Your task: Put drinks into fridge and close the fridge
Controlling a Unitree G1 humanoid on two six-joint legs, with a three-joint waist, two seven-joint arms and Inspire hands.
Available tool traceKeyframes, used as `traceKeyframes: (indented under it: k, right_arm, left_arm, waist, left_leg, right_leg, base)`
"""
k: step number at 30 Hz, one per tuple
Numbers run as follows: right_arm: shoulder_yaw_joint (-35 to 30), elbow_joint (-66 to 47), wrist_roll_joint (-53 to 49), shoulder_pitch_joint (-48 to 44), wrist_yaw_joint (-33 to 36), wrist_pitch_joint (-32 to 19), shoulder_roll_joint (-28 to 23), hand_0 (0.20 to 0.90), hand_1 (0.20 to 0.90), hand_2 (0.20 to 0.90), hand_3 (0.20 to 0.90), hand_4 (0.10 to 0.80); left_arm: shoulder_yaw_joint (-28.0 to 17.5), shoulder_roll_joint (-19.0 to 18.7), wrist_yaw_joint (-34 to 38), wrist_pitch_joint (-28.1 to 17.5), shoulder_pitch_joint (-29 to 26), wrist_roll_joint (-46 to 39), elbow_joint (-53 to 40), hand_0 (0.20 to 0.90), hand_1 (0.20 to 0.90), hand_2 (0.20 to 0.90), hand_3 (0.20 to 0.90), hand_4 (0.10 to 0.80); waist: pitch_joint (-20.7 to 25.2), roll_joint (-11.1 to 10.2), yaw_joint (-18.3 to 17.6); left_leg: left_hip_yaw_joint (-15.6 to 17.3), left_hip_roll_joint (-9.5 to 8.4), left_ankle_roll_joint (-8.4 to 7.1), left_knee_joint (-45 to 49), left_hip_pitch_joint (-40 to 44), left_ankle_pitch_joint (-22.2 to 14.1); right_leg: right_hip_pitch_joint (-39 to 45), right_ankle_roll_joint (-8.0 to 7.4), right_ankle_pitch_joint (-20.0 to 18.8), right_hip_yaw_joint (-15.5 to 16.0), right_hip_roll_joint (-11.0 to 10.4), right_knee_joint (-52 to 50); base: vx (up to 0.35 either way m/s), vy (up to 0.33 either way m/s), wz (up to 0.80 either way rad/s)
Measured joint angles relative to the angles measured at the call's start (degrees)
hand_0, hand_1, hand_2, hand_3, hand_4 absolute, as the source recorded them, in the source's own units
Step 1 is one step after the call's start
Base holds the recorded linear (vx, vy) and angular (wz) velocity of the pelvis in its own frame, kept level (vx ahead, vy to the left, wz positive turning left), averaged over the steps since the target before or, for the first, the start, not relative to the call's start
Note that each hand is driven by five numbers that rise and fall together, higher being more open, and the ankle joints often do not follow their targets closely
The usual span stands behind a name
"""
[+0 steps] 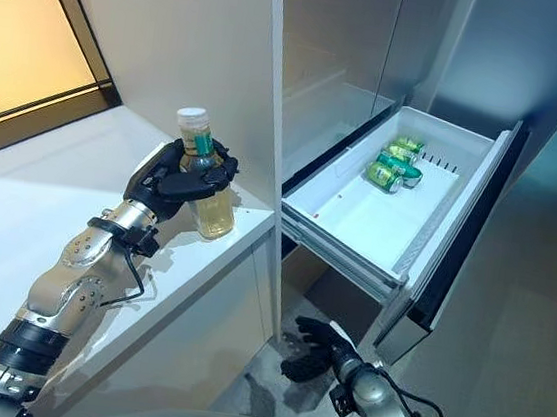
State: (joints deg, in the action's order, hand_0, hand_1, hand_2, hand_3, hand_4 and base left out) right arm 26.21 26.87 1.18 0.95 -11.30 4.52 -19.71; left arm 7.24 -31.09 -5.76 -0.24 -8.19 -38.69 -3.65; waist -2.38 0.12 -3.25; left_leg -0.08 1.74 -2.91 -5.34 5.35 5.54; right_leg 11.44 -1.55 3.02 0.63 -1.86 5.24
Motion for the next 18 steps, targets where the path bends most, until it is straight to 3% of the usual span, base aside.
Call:
traceKeyframes:
  k: [5,6,7,8,10,14,18]
  right_arm:
    - [0.07,-4.86,-0.83,-2.69,-2.95,-0.23,-2.15,0.9,0.9,0.9,0.9,0.8]
    - [-2.72,-4.91,-8.25,-1.65,-5.58,-1.77,-2.06,0.9,0.9,0.9,0.9,0.8]
    - [-7.2,-4.91,-12.32,0.42,-9.12,-5.42,-0.03,0.9,0.9,0.9,0.9,0.8]
    - [-9.19,-4.82,-8.65,2.48,-8.77,-10.97,0.65,0.9,0.9,0.9,0.9,0.8]
    - [-6.48,-5.84,-6.56,2.77,-12.71,-17.53,-3.77,0.9,0.9,0.9,0.9,0.8]
    - [-11.56,-18.66,-9.92,7.48,-26.66,-18.11,-8.25,0.9,0.9,0.9,0.9,0.8]
    - [-15.76,-29.38,-15.78,7.63,-36.67,-15.57,-8.69,0.9,0.9,0.9,0.9,0.8]
  left_arm:
    - [-0.04,0.0,-0.77,-0.3,0.02,0.07,-0.05,0.3,0.3,0.3,0.2,0.1]
    - [-0.53,0.06,-2.01,-1.16,0.73,0.06,-0.07,0.3,0.3,0.3,0.2,0.1]
    - [-1.48,0.48,-3.82,-3.01,2.26,0.06,-0.25,0.3,0.3,0.3,0.2,0.1]
    - [-1.95,0.79,-4.83,-4.32,3.05,0.06,-0.38,0.3,0.3,0.3,0.2,0.1]
    - [-2.69,0.35,-6.94,-4.55,3.05,0.06,-0.43,0.3,0.3,0.3,0.2,0.1]
    - [-3.35,-1.75,-11.65,-4.55,3.79,-0.44,-2.63,0.3,0.3,0.3,0.2,0.1]
    - [-3.36,-2.98,-16.76,-4.55,4.31,-2.89,-3.53,0.3,0.3,0.3,0.2,0.1]
  waist:
    - [-0.24,0.08,0.26]
    - [-0.37,0.04,0.18]
    - [-0.54,0.14,0.26]
    - [-0.7,0.18,0.43]
    - [-1.11,0.44,0.3]
    - [-1.38,0.0,-0.21]
    - [-1.55,-0.31,-0.99]
  left_leg:
    - [0.05,0.01,0.0,0.03,-0.01,-0.05]
    - [0.13,0.04,-0.03,-0.02,0.0,-0.15]
    - [0.2,0.05,-0.05,0.06,0.0,-0.29]
    - [0.37,0.05,-0.03,0.17,-0.02,-0.36]
    - [0.77,-0.09,0.09,0.04,-0.22,-0.46]
    - [1.13,-0.08,0.12,0.21,-0.97,-0.48]
    - [1.45,-0.08,0.12,0.21,-0.94,-0.48]
  right_leg:
    - [-0.12,0.0,0.0,-0.07,0.02,-0.01]
    - [-0.14,-0.01,0.01,-0.17,0.02,0.0]
    - [-0.18,-0.01,0.01,-0.24,0.01,0.0]
    - [-0.26,0.0,0.01,-0.29,0.02,0.0]
    - [-0.66,-0.04,0.0,-0.41,-0.19,-0.01]
    - [-1.4,-0.04,-0.01,-0.47,-0.23,-0.02]
    - [-1.44,-0.05,-0.01,-0.52,-0.24,-0.02]
  base:
    - [0.006,0.001,0.0]
    - [-0.026,-0.002,-0.04]
    - [-0.029,0.002,-0.06]
    - [-0.028,0.004,-0.06]
    - [-0.033,0.0,-0.09]
    - [-0.01,0.0,-0.02]
    - [-0.003,0.002,-0.01]
